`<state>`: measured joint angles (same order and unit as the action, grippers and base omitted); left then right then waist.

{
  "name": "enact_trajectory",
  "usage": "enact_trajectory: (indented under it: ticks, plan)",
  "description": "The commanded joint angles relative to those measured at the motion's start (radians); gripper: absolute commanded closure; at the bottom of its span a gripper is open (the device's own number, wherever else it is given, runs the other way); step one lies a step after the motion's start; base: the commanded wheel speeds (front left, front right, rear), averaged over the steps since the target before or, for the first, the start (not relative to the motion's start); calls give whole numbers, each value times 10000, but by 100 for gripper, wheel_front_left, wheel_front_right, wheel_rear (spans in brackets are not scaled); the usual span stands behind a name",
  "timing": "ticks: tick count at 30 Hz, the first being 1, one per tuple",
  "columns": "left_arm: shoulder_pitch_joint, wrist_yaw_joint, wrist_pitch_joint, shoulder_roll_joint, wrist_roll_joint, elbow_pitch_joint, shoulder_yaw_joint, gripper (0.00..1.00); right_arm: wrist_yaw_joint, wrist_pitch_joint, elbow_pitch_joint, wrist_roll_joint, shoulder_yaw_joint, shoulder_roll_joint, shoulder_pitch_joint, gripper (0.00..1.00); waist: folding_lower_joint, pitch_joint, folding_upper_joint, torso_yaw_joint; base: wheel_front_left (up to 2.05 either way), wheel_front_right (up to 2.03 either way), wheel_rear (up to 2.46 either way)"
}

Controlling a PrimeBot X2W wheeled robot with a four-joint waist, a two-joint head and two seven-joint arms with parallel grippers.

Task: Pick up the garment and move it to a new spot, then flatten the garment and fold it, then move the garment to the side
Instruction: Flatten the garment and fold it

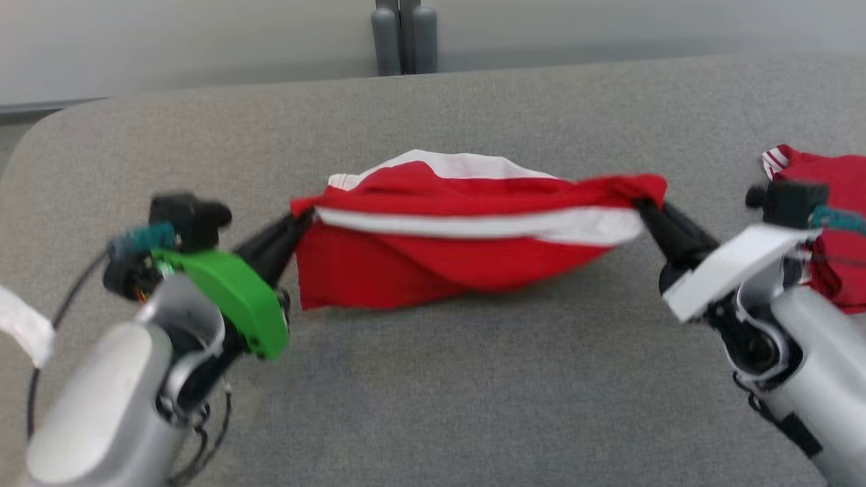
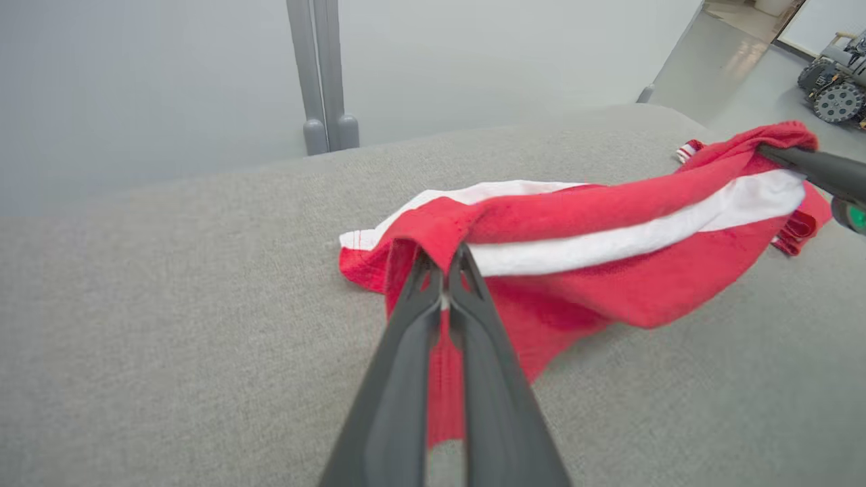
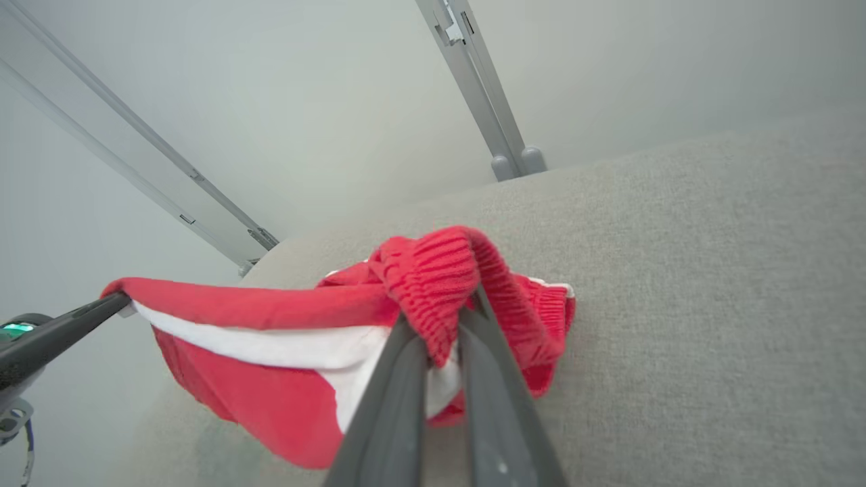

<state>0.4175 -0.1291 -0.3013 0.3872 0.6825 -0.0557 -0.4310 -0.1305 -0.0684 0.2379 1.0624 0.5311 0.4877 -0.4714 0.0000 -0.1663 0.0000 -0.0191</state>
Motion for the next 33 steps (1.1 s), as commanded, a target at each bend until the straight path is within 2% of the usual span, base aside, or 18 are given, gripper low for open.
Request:
enact_trajectory:
  ticks: [1,10,13,19,25,30,33]
  plan:
    - [965,-26,-148,253,8,-219,-60,100,-5,175,-110,399,-79,-26,-705,100,0,-950,0,37,0,0,0]
    - [7084,-27,-139,668,531,-2311,-861,100,-7,1458,724,2109,-439,-221,-5829,100,0,-3507,0,148,0,0,0]
    - [9109,-27,240,744,407,-3178,-1075,100,-7,1447,1143,2304,-541,-331,-7551,100,0,-4164,0,156,0,0,0]
    - [11913,-24,1652,478,293,-5010,-1352,100,-5,1020,1944,2650,-733,-472,-10030,100,0,-4511,0,133,0,0,0]
    - [12944,-7,2503,107,975,-6378,-2098,100,-5,1230,2665,2567,3,-363,-10765,100,0,-4439,0,152,0,0,0]
    - [11976,-7,2235,156,1989,-6831,-3024,100,-5,1551,3138,2862,911,-317,-9746,100,0,-4138,0,180,0,0,0]
    - [11210,-7,1717,449,2590,-6758,-3711,100,-7,1727,3210,3018,1610,-234,-8756,100,0,-3811,0,216,0,0,0]
